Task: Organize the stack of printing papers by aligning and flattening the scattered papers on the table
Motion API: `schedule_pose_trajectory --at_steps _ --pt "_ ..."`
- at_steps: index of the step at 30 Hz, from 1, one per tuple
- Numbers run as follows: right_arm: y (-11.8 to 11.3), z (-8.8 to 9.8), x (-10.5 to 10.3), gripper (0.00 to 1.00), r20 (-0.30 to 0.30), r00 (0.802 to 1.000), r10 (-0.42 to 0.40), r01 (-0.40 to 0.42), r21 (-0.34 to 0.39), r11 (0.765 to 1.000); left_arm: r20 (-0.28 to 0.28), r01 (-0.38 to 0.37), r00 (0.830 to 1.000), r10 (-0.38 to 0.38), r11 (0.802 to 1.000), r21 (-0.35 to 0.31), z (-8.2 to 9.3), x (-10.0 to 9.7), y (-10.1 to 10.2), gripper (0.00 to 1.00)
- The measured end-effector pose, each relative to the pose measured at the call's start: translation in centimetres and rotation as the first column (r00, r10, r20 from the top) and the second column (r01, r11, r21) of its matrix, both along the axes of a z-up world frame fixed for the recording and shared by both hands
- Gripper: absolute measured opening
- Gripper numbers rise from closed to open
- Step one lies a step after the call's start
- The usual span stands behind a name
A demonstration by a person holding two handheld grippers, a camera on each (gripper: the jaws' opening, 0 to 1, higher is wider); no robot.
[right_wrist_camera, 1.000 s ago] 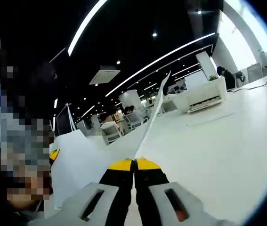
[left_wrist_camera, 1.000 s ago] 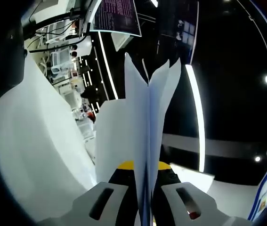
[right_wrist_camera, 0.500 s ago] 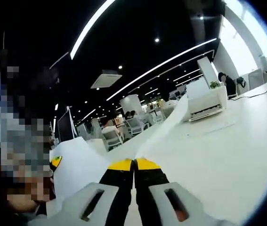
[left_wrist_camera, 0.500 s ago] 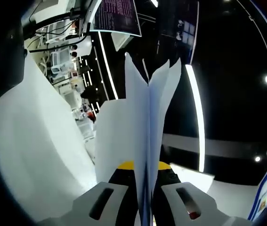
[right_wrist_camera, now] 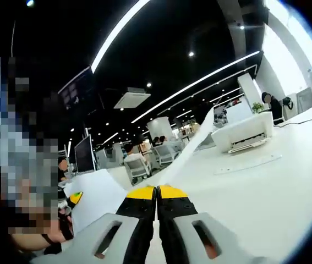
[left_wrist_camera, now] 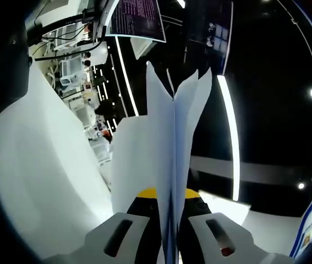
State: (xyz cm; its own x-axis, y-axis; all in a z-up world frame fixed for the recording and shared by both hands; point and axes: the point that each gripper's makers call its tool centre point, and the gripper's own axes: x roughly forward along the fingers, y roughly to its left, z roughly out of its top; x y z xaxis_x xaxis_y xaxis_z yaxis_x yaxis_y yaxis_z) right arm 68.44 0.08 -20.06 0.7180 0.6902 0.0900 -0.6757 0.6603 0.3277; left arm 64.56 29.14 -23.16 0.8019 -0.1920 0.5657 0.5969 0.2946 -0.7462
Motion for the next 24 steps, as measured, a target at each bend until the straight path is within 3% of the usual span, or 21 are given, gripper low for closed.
schedule_pose_trajectory --at_steps 24 --pt "2.4 4.5 -2.5 0.0 0.086 0.993 0.085 -0.089 0.036 0.995 0.006 0.006 1.0 -0.006 1.0 -0.007 0.1 0.1 0.1 0.07"
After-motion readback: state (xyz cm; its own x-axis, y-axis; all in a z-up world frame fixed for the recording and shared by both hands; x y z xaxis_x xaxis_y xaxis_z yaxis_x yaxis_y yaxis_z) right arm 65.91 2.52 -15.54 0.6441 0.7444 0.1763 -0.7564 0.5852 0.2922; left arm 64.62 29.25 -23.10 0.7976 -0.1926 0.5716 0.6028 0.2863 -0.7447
